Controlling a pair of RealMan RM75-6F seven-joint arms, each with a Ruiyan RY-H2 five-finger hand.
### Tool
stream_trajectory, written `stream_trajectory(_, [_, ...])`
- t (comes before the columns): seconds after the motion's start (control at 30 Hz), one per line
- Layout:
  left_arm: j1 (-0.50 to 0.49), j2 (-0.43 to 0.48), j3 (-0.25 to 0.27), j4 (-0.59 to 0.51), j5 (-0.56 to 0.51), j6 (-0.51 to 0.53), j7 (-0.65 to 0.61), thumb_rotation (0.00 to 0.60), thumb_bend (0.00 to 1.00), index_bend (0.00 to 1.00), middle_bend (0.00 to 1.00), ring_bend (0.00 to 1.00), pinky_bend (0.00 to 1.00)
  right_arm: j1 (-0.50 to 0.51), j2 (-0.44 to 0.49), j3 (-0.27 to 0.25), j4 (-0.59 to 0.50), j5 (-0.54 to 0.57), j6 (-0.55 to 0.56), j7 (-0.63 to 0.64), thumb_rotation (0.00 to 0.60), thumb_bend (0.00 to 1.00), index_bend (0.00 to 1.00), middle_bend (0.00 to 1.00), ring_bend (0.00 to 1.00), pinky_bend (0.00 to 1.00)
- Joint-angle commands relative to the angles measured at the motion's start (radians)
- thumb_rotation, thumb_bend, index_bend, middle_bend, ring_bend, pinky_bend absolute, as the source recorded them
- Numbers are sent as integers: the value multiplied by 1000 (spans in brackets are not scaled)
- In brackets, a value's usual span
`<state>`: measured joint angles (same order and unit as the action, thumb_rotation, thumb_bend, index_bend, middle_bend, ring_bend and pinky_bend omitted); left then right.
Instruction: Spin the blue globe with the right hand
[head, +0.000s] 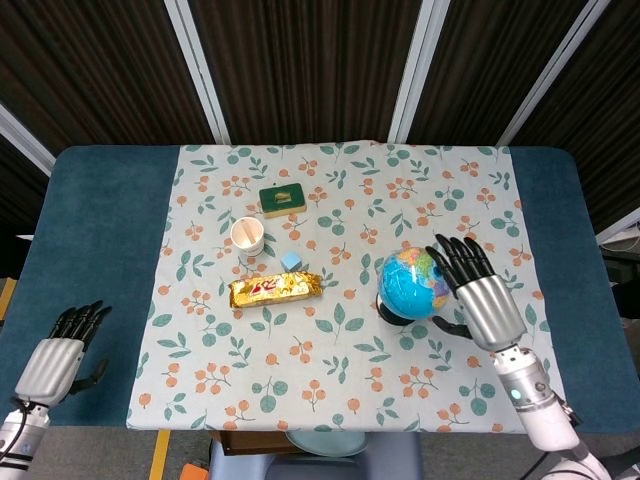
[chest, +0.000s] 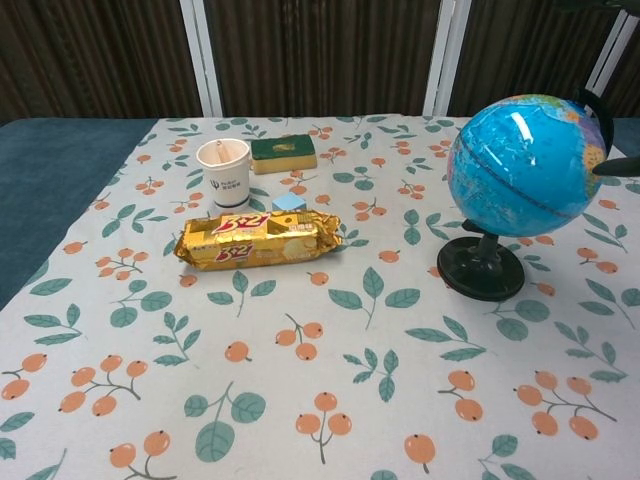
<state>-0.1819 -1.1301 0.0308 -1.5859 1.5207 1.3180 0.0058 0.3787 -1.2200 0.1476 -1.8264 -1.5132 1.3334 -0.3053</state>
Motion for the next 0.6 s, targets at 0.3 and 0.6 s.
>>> stream_trajectory(0.3, [6, 8, -1, -3, -4, 9, 0, 600, 433, 9, 0, 0, 46, 37, -42, 32, -26, 85, -41, -67, 600, 120, 0, 0, 0, 0])
stream_trajectory(0.6, [4, 4, 0, -4, -2, 7, 9, 600, 433, 9, 0, 0, 46, 34, -32, 29, 12, 123, -55, -45, 600, 120, 0, 0, 0, 0])
